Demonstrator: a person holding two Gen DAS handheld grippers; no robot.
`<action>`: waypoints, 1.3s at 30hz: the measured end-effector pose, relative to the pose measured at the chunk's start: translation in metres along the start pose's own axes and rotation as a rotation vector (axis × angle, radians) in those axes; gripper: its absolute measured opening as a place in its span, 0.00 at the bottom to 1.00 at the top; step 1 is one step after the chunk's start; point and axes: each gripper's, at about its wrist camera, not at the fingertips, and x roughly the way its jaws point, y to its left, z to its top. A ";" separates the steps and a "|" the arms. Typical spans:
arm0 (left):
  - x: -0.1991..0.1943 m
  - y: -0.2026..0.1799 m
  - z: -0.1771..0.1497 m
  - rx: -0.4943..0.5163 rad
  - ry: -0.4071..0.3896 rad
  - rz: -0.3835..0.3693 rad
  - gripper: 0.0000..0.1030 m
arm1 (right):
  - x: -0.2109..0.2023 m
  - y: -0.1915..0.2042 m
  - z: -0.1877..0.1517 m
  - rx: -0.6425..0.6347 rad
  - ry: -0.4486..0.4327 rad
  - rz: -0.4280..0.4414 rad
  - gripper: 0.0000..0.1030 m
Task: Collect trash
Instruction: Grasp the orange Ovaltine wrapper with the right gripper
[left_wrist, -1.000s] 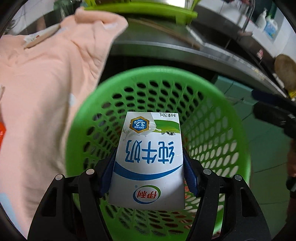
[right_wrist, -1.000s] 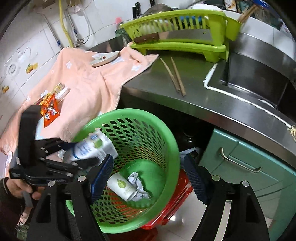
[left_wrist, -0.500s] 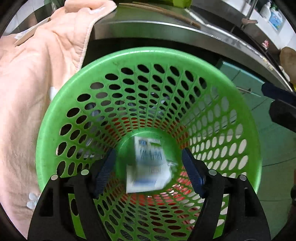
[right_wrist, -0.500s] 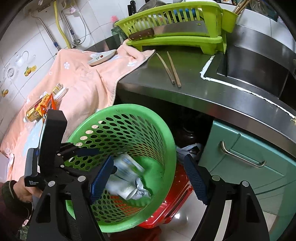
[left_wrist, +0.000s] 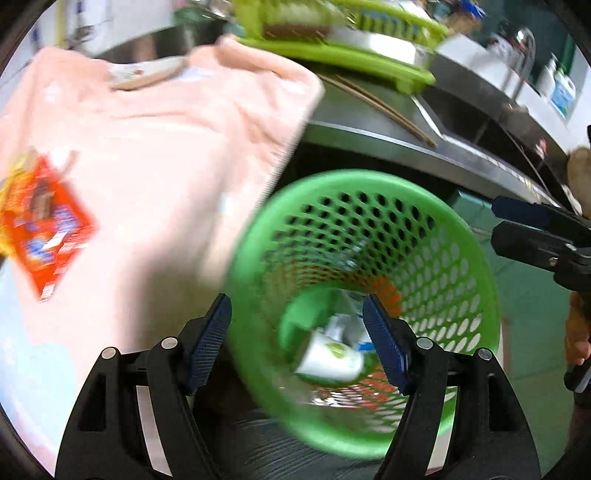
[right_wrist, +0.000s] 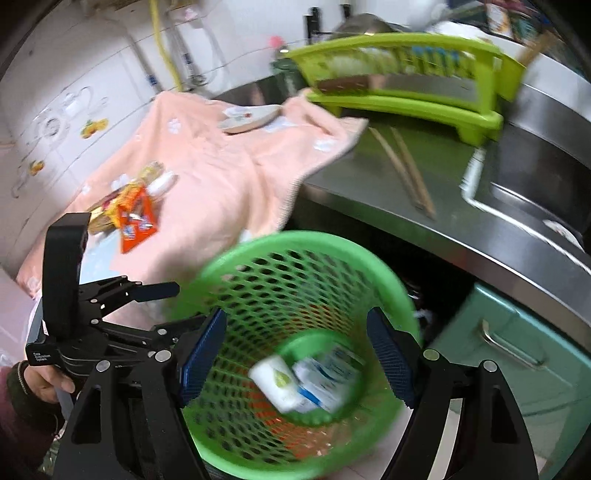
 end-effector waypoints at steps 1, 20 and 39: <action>-0.007 0.012 -0.001 -0.018 -0.016 0.017 0.71 | 0.004 0.010 0.005 -0.023 0.001 0.012 0.73; -0.106 0.193 -0.043 -0.363 -0.165 0.250 0.71 | 0.111 0.184 0.066 -0.371 0.088 0.194 0.79; -0.104 0.256 -0.049 -0.524 -0.203 0.216 0.71 | 0.227 0.260 0.087 -0.505 0.171 0.139 0.83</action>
